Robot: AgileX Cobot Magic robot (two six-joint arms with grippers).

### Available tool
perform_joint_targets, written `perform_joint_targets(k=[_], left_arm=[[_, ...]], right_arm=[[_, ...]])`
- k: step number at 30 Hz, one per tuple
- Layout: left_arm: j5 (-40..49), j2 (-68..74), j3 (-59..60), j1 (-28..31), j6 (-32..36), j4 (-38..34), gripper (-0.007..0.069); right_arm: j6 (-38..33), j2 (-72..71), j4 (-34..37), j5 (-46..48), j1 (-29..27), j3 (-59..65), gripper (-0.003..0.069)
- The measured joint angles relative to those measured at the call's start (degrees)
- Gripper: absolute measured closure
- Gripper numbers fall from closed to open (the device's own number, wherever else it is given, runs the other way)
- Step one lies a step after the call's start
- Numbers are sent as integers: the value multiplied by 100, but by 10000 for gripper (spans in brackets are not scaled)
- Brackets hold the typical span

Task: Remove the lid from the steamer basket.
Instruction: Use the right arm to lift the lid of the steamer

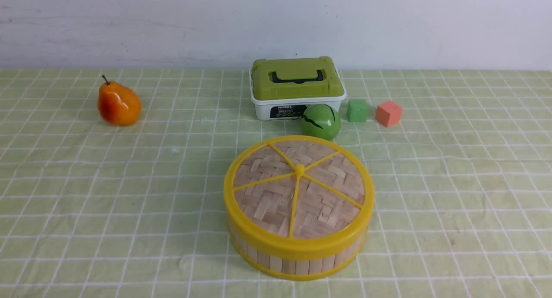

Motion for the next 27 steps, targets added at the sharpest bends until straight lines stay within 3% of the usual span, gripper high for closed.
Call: perform_joint_targets(k=[27], left_arm=[[0, 0, 0, 0, 0, 0, 386]], right_arm=[[0, 0, 0, 0, 0, 0, 418]])
